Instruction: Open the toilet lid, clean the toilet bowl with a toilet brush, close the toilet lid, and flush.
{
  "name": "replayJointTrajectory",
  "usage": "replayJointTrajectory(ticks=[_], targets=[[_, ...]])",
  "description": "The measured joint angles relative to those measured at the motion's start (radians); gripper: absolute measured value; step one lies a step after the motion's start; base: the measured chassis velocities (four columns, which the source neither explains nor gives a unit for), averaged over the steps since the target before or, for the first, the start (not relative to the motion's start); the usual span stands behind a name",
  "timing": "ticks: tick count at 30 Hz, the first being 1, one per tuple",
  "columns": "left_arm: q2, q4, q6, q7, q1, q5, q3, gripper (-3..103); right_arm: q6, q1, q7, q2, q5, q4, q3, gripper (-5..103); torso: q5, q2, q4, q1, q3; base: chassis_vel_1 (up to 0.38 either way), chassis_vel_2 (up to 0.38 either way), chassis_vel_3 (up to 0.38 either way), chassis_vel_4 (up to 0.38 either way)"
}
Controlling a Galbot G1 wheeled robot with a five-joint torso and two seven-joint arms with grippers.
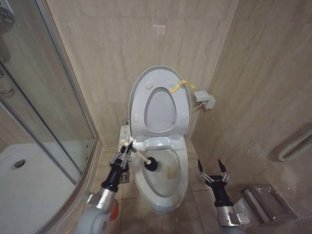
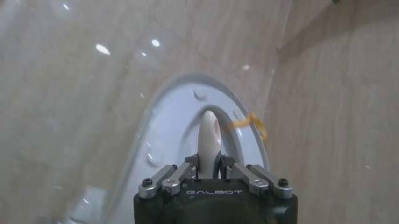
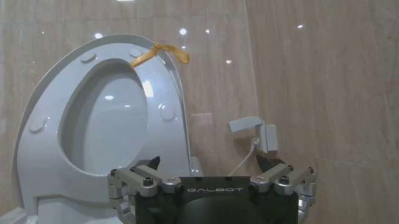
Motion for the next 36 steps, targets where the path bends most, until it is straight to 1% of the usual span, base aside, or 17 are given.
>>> replayJointTrajectory(ticks=[2,5,6,8,10,11,14,15,19,20,23,24,27,28,31,34,36], targets=[[-0.017,0.064,-0.002,0.007,-0.042,0.015,0.039,22,0.005,-0.009,0.0,0.007,-0.003,-0.002,0.007,100,0.0,0.0,-0.0002,0.0,0.0,0.0,0.0,0.0,0.0],[-0.025,0.117,-0.004,0.006,-0.069,0.039,0.067,22,0.007,-0.016,0.0,0.012,-0.005,-0.002,0.011,100,0.0,0.0,-0.0001,0.0,0.0,0.0,0.0,0.0,0.0],[-0.027,0.151,-0.005,-0.001,-0.086,0.056,0.082,22,0.008,-0.02,0.0,0.015,-0.005,0.001,0.014,100,0.0001,0.0,-0.0001,0.0,0.0,0.0,0.0,0.0,0.0],[-0.027,0.174,-0.005,-0.009,-0.099,0.069,0.093,22,0.009,-0.022,0.0,0.017,-0.005,0.004,0.016,100,0.0001,0.0,0.0,0.0,0.0,0.0,0.0,0.0,0.0],[-0.025,0.261,-0.007,-0.025,-0.156,0.093,0.139,22,0.01,-0.029,-0.001,0.022,-0.005,0.015,0.022,100,0.0,0.0,0.0002,0.0,0.0,0.0,0.0,0.0,0.0],[-0.025,0.261,-0.007,-0.025,-0.156,0.093,0.139,22,0.01,-0.029,-0.001,0.022,-0.005,0.015,0.022,100,0.0,0.0,0.0002,0.0,0.0,0.0,0.0,0.0,0.0],[-0.028,0.373,-0.021,-0.022,-0.241,0.097,0.2,22,0.012,-0.034,-0.001,0.028,-0.006,0.02,0.022,100,0.0,0.0,-0.0001,0.0,0.0,0.0,0.0,0.0,0.0],[-0.028,0.373,-0.021,-0.022,-0.241,0.097,0.2,22,0.012,-0.034,-0.001,0.028,-0.006,0.02,0.022,100,0.0,0.0,-0.0001,0.0,0.0,0.0,0.0,0.0,0.0],[-0.048,0.538,-0.055,-0.01,-0.333,0.121,0.253,22,0.012,-0.038,-0.001,0.03,-0.012,0.021,0.022,100,0.0,0.0,-0.0001,0.0,0.0,0.0,0.0,0.0,0.0],[-0.048,0.538,-0.055,-0.01,-0.333,0.121,0.253,22,0.012,-0.038,-0.001,0.03,-0.012,0.021,0.022,100,0.0,0.0,-0.0001,0.0,0.0,0.0,0.0,0.0,0.0],[-0.058,0.644,-0.079,0.011,-0.378,0.154,0.283,22,0.012,-0.038,-0.001,0.029,-0.014,0.022,0.022,100,0.0001,0.0,0.0,0.0,0.0,0.0,0.0,0.0,0.0],[-0.058,0.644,-0.079,0.011,-0.378,0.154,0.283,22,0.012,-0.038,-0.001,0.029,-0.014,0.022,0.022,100,0.0001,0.0,0.0,0.0,0.0,0.0,0.0,0.0,0.0],[-0.061,0.735,-0.092,0.027,-0.4,0.18,0.316,22,0.012,-0.034,-0.001,0.027,-0.016,0.017,0.02,100,0.0001,0.0,0.0004,0.0,0.0,0.0,0.0,0.0,0.0],[-0.061,0.735,-0.092,0.027,-0.4,0.18,0.316,22,0.012,-0.034,-0.001,0.027,-0.016,0.017,0.02,100,0.0001,0.0,0.0004,0.0,0.0,0.0,0.0,0.0,0.0],[-0.076,0.805,-0.091,0.026,-0.414,0.186,0.333,22,0.012,-0.034,-0.001,0.026,-0.016,0.012,0.02,100,0.0003,0.0,0.0007,0.0,0.0,0.0,0.0,0.0,0.0],[-0.087,0.819,-0.092,0.026,-0.418,0.183,0.34,22,0.012,-0.034,-0.001,0.026,-0.017,0.009,0.02,100,0.0001,0.0,0.0002,0.0,0.0,0.0,0.0,0.0,0.0],[-0.11,0.809,-0.091,0.025,-0.421,0.165,0.348,22,0.012,-0.032,-0.001,0.026,-0.018,0.005,0.02,100,0.0003,0.0,0.0004,0.0,0.0,0.0,0.0,0.0,0.0]])
